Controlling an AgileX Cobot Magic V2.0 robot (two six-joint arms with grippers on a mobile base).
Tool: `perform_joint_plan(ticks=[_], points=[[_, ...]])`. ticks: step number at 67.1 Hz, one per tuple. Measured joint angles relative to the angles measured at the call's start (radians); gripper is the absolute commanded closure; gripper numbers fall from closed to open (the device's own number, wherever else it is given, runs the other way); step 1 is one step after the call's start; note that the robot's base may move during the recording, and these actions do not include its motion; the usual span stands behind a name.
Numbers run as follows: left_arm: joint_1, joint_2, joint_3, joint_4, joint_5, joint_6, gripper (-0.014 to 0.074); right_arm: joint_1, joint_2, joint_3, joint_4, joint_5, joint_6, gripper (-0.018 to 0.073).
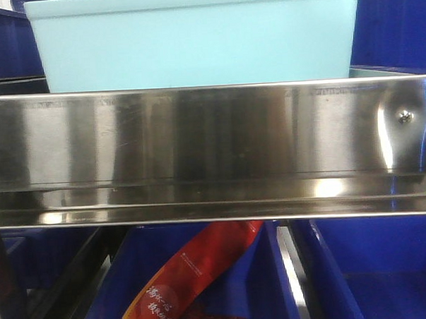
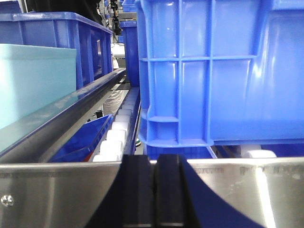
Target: Fetch blue bin and place on conveyor start
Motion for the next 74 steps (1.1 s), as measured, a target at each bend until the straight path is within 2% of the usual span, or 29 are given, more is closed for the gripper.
perform_joint_plan(ticks=[37,48,66,74], points=[[0.000,0.000,0.000,0.000,0.000,0.000,0.0707,0.000,0.000,0.000,0.000,0.000,0.000,0.0721],[0.000,0.000,0.000,0.000,-0.046,0.000,0.0707,0.000,0.000,0.000,0.000,-0.004,0.000,0.0721],[0.000,0.000,0.000,0.000,-0.102,0.000,0.0707,0.000,0.000,0.000,0.009,-0.133,0.000,0.0721],[0.000,-0.002,-0.059,0.000,-0.060,0.000,0.0706,0.000,-0.001,-0.091,0.016,-0.067,0.000,0.0721]])
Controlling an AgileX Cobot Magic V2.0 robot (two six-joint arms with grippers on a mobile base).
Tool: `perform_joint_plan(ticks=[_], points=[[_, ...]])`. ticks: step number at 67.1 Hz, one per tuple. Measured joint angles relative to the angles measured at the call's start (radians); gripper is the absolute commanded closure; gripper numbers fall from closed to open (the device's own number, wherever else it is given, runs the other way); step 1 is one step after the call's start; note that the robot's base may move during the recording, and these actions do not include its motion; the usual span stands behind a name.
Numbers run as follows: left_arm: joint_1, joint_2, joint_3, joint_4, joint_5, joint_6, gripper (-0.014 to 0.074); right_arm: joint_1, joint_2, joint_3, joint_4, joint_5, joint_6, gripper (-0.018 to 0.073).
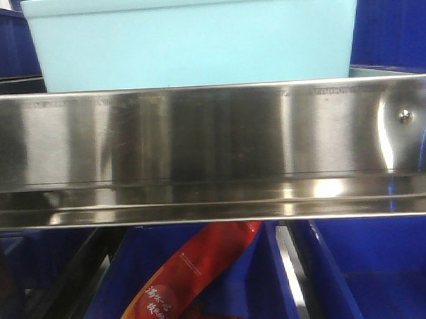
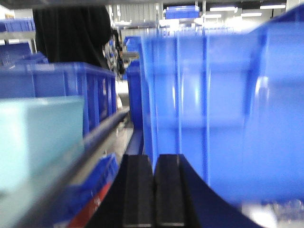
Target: Fetch blue bin and place on conveyor start
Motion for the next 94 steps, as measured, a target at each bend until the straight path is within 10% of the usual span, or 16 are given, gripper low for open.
perform_joint_plan(ticks=[14,25,34,51,73,94], points=[[0.000,0.045,-0.317,0.017,0.229,0.000,0.0449,0.000,0.046,-0.342,0.008,0.237,0.000,0.0649],[0.000,0.178,-0.504,0.019,0.336,0.000,0.0164,0.000,0.193,-0.517,0.021,0.317,0.000,0.0263],[0.000,0.291,-0.576,0.019,0.348,0.000,0.0111,0.000,0.290,-0.553,0.023,0.321,0.000,-0.0021],[-0.144,0.451,-0.672,0.007,0.418,0.000,0.0111,0.045,0.431,-0.611,0.043,0.371,-0.077,0.0022],[-0.449,0.844,-0.923,0.003,0.552,0.000,0.0111,0.319,0.754,-0.843,0.104,0.518,-0.124,0.0022],[-0.402,1.299,-1.398,-0.004,0.885,-0.048,0.0111,0.354,1.202,-1.313,0.024,0.868,0.008,0.0022]])
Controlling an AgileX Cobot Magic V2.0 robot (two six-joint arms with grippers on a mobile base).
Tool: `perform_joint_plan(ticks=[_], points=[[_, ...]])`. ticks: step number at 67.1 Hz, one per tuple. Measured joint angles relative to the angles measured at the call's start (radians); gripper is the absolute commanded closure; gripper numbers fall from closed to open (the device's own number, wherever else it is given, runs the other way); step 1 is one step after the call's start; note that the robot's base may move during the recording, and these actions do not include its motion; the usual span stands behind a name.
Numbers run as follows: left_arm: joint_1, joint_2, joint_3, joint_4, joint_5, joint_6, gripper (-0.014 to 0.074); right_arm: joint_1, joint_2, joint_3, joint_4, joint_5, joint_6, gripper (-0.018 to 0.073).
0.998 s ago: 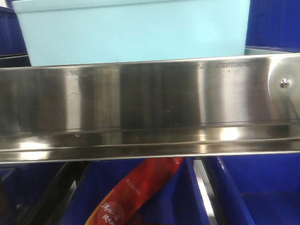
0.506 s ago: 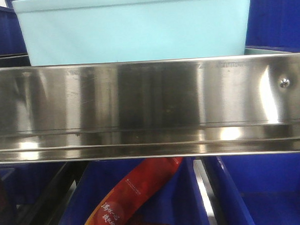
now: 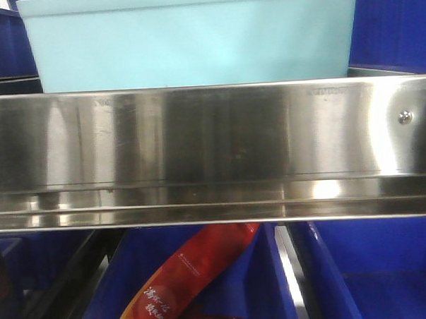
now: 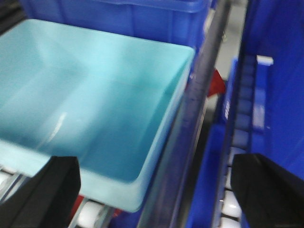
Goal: Fetch blue bin and place on conveyor start
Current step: 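Lift the light-blue bin with both grippers and pull it off the shelf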
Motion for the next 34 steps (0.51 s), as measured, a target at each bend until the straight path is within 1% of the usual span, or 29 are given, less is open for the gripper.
perform_joint_plan(ticks=[8,12,19,26,34], points=[[0.057,0.141,-0.149,-0.004,0.113,-0.013,0.0111,-0.001,0.155,-0.206,-0.070,0.150,0.035,0.0022],[0.082,0.197,-0.198,-0.011,0.140,-0.016,0.0111,-0.001,0.234,-0.301,-0.079,0.202,0.043,0.0022],[0.100,0.285,-0.238,-0.013,0.159,-0.020,0.0111,-0.001,0.362,-0.423,-0.081,0.249,0.046,0.0022],[0.100,0.354,-0.245,-0.013,0.163,-0.022,0.0111,0.001,0.463,-0.478,-0.080,0.264,0.055,0.0022],[0.100,0.419,-0.246,-0.019,0.163,-0.022,0.0111,0.001,0.554,-0.491,-0.080,0.277,0.065,0.0022]])
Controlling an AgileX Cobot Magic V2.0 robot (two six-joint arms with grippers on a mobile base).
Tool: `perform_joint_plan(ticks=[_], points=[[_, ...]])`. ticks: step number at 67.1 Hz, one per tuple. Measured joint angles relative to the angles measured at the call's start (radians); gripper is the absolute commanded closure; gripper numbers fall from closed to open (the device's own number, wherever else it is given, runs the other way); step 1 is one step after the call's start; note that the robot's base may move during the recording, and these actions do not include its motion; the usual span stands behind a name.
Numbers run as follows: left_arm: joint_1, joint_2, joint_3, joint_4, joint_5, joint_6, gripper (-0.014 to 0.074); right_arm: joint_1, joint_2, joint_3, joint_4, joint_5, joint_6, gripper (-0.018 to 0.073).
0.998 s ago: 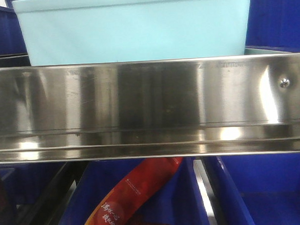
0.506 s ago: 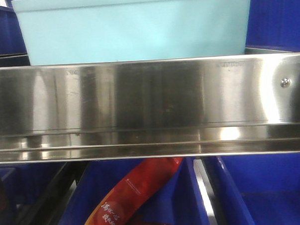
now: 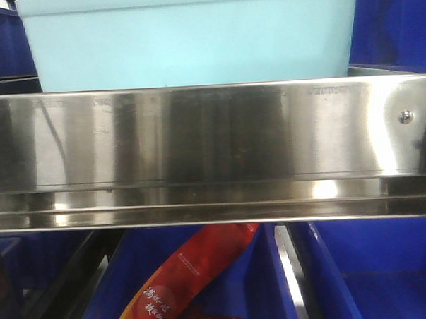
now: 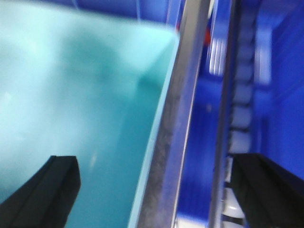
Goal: Fetch blue bin and place on conveyor start
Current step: 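Lift the light-blue bin with both grippers and pull it off the shelf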
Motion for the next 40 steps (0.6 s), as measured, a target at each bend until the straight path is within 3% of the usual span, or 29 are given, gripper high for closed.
perform_joint_plan(ticks=[15,23,31,40], points=[[0.000,0.064,0.000,0.000,-0.016,0.000,0.0113,0.001,0.102,0.000,0.000,0.008,0.002,0.0025],[0.000,0.076,-0.002,-0.008,-0.032,0.000,0.0150,0.001,0.135,-0.002,0.000,0.008,0.002,0.0102],[0.000,0.079,-0.002,-0.018,-0.038,0.000,0.0295,0.001,0.164,-0.002,0.010,0.020,0.002,0.0321],[0.000,0.079,-0.002,-0.008,-0.035,0.000,0.0603,0.001,0.171,-0.002,0.010,0.033,-0.005,0.0671]])
